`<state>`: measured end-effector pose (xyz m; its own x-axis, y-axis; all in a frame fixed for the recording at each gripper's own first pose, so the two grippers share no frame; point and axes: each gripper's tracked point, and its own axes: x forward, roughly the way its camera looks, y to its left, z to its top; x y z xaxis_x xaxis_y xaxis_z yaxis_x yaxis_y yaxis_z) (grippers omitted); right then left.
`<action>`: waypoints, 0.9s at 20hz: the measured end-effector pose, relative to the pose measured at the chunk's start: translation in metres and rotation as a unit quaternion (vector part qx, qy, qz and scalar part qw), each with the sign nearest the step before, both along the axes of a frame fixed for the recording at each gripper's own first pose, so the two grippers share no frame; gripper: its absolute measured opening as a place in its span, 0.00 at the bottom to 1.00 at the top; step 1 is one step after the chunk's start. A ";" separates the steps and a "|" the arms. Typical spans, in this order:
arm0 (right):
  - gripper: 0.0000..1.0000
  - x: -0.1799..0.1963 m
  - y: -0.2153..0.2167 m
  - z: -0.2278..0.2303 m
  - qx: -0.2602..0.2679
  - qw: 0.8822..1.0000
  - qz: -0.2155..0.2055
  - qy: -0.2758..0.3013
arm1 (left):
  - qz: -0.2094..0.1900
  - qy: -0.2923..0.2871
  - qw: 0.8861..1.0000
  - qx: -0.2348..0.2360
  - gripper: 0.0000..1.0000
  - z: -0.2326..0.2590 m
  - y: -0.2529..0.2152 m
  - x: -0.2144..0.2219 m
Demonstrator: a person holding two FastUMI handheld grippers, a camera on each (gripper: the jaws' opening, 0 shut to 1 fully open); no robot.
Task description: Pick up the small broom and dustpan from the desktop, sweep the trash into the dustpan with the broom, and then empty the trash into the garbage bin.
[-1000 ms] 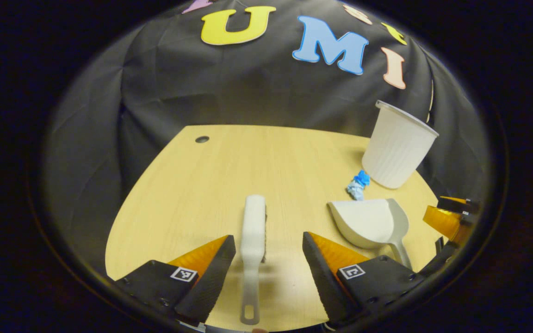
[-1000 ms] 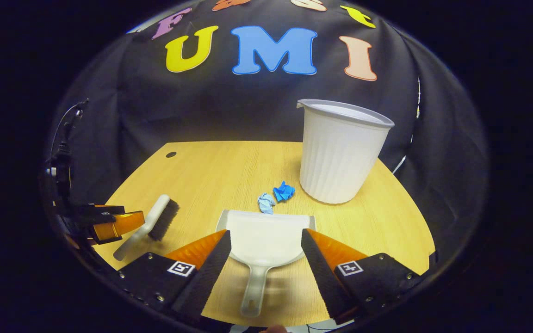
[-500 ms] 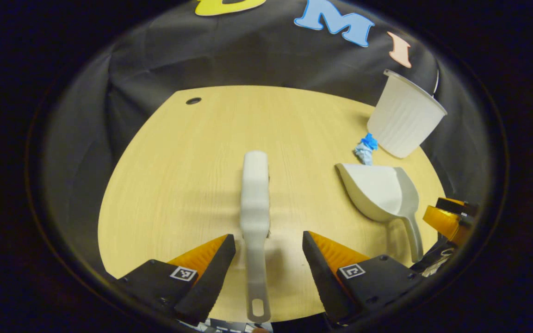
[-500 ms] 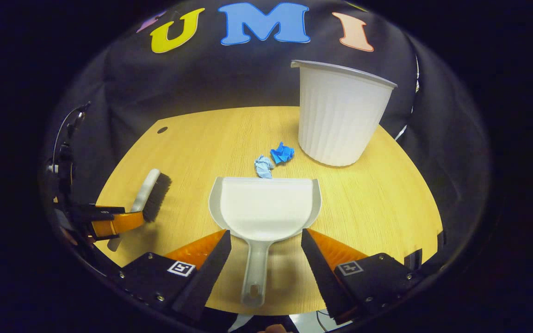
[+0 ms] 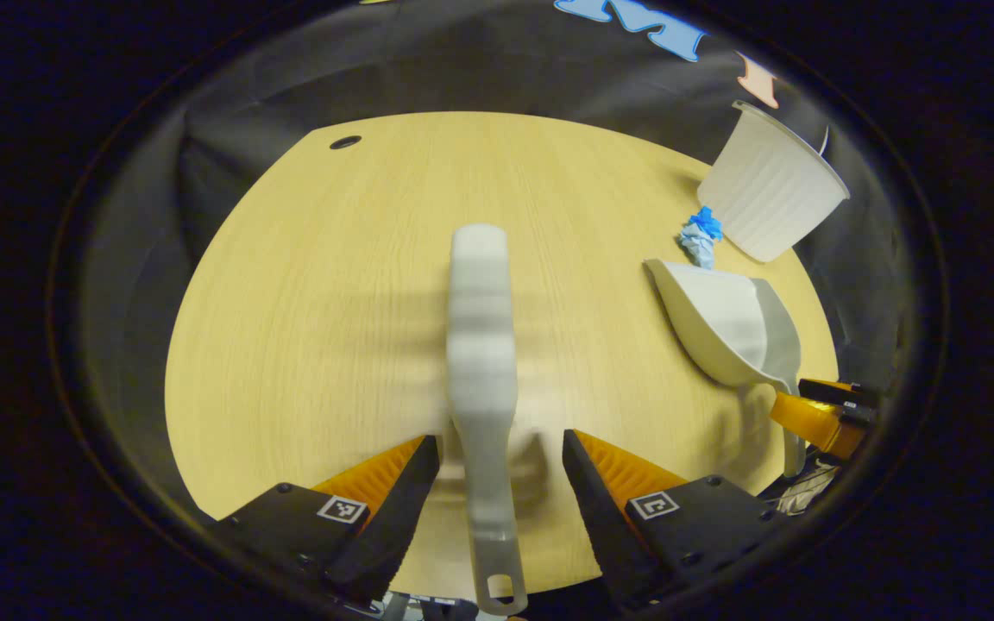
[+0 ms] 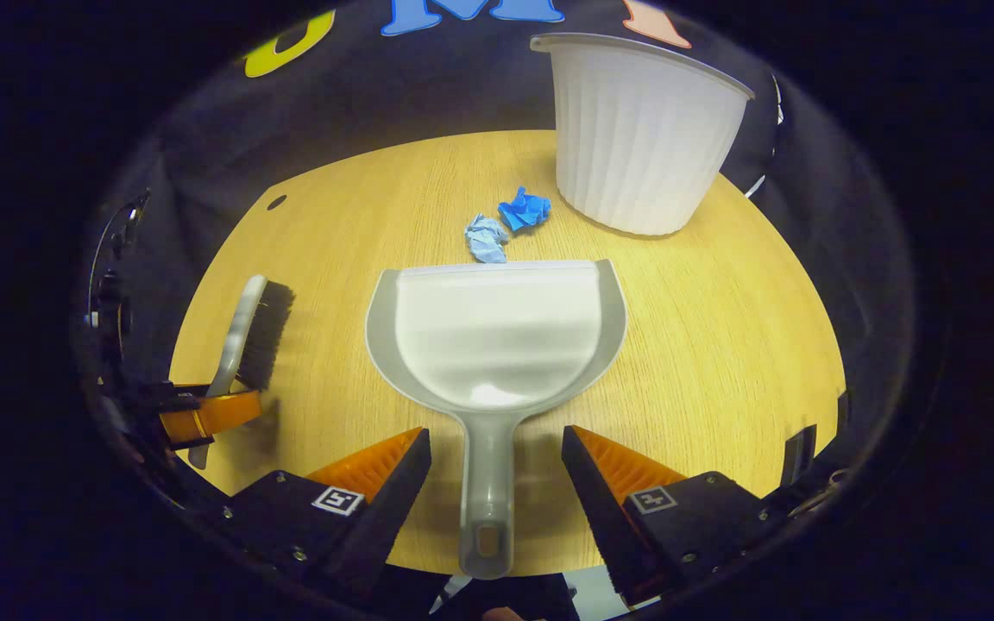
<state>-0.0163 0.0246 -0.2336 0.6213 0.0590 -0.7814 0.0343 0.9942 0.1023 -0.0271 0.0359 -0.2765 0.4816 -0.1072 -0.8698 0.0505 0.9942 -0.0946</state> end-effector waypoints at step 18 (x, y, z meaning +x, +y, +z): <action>0.41 0.021 -0.001 -0.034 -0.003 0.998 0.005 0.056 | -0.002 0.027 0.999 0.031 0.48 -0.014 0.008 0.017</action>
<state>0.0046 0.0239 -0.2676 0.5286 0.0599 -0.8468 0.0350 0.9951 0.0922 -0.0098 0.0442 -0.2906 0.4337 -0.0548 -0.8994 0.0515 0.9980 -0.0360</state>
